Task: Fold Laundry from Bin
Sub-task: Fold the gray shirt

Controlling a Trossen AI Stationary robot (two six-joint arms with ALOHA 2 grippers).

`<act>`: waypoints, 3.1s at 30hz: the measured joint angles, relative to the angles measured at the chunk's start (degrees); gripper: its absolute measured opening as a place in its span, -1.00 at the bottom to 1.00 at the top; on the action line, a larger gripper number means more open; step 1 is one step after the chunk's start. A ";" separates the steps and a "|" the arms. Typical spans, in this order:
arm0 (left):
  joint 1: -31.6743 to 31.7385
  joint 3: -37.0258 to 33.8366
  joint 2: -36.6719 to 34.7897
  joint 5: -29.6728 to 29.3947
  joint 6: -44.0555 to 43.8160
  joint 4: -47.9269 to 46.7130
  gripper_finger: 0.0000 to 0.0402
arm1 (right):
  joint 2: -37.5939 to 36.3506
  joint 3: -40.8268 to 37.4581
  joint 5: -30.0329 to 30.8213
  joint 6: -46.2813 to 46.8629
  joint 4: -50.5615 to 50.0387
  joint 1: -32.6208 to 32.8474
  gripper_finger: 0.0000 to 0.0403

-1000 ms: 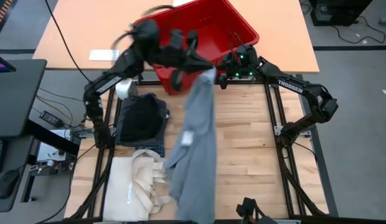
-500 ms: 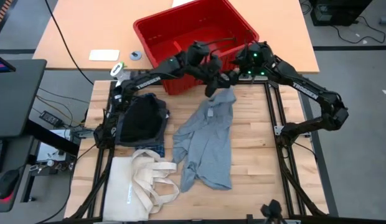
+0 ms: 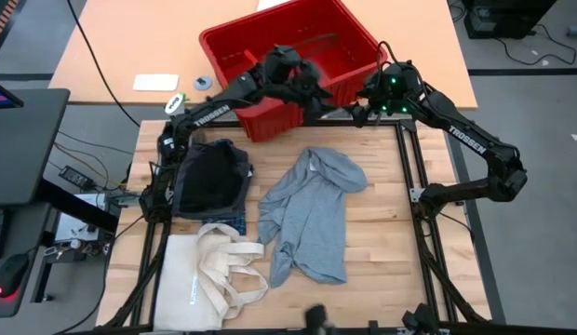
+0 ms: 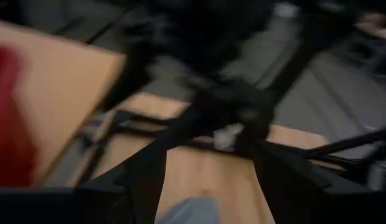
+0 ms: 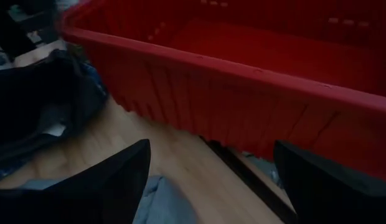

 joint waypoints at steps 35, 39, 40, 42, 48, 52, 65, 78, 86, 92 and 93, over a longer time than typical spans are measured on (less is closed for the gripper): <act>9.17 -0.02 -0.95 -26.86 25.25 -48.23 -0.38 | 0.02 0.00 -4.03 2.16 5.67 0.63 0.72; 9.54 0.02 -1.00 -29.73 30.64 -50.55 -0.51 | 0.02 0.00 -4.04 2.08 5.69 0.63 0.72; 9.79 0.02 -1.02 -30.90 32.06 -50.97 -0.51 | 0.02 0.00 -4.03 2.08 5.82 0.63 0.72; 10.29 0.02 -1.02 -32.82 34.28 -51.77 -0.51 | 0.02 0.00 -4.04 2.07 6.16 0.63 0.72; 11.61 0.02 -1.04 -32.90 41.03 -52.78 -0.51 | 0.04 0.00 -4.05 1.98 6.06 0.63 0.72; 13.86 0.04 -1.04 -35.89 46.33 -53.36 -0.51 | 0.04 0.00 -4.08 1.96 6.04 0.63 0.72; 19.44 -0.14 -0.73 -39.12 46.52 -47.49 -0.39 | 0.04 0.00 -5.17 1.63 5.98 0.63 0.72; 16.69 -0.13 -2.71 -39.80 25.55 -40.35 0.79 | 0.04 0.00 -5.31 2.77 2.46 -0.39 0.72; 8.03 -0.01 -8.02 -33.64 21.05 -35.20 0.84 | 1.39 0.00 -8.55 1.52 -3.56 0.86 0.72; 0.66 0.09 -4.50 -19.18 13.59 -31.61 0.84 | 6.75 0.00 -9.87 1.89 -3.49 0.96 0.72; -0.55 0.07 -3.00 -18.05 12.43 -32.29 0.84 | 7.73 0.00 -10.00 1.68 -3.51 0.96 0.72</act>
